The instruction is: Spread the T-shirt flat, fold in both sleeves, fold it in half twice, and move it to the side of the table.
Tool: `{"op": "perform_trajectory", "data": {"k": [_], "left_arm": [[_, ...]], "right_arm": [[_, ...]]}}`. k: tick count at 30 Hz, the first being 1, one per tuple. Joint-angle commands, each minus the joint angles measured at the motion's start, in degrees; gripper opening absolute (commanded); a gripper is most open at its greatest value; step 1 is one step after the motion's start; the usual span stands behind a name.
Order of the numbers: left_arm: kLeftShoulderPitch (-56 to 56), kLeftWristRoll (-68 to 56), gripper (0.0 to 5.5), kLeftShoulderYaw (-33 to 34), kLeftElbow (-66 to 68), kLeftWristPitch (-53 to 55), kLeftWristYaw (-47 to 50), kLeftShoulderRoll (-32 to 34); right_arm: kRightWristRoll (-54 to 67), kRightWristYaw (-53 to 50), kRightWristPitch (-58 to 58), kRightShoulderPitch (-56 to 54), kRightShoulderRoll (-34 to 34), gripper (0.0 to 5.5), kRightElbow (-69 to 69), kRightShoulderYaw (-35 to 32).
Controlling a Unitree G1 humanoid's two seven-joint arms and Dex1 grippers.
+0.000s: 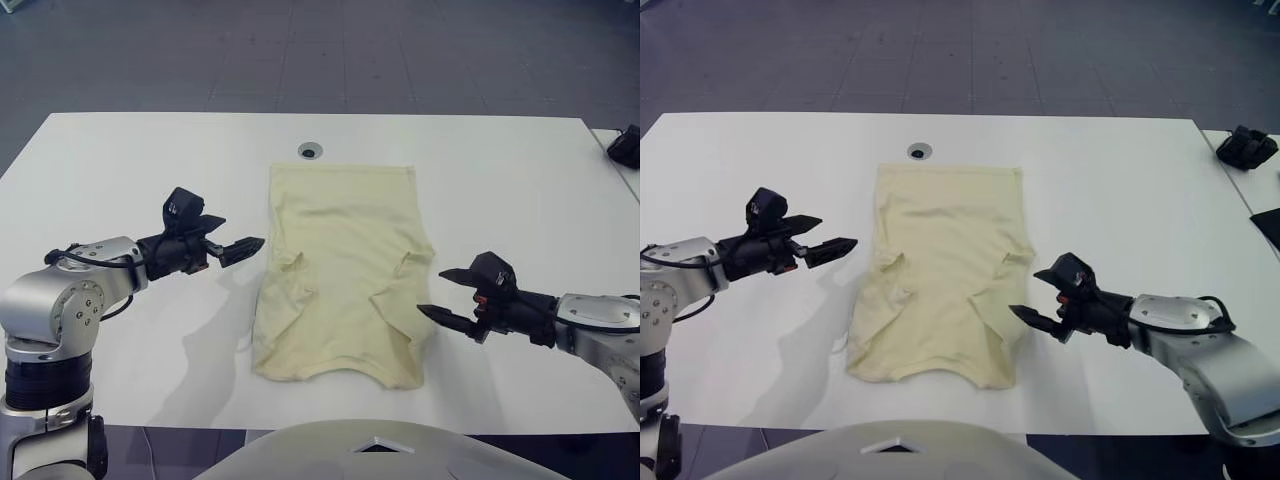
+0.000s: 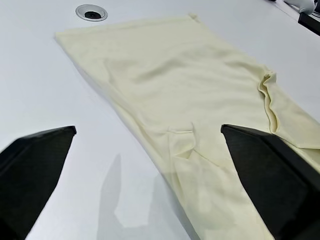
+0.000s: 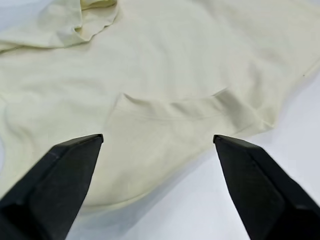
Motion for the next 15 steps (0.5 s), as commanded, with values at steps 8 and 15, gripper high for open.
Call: {"op": "perform_trajectory", "data": {"k": [8, 15], "left_arm": [[2.35, 4.67, 5.40, -4.20, 0.97, -5.93, -4.70, 4.39], [11.08, 10.41, 5.40, -4.77, -3.65, -23.33, -18.26, 11.64]], "right_arm": [[-19.01, -0.91, -15.42, 5.18, -2.54, 5.37, 3.32, 12.56], [-13.94, -0.07, -28.59, 1.26, 4.35, 5.37, 3.64, 0.37]]}}
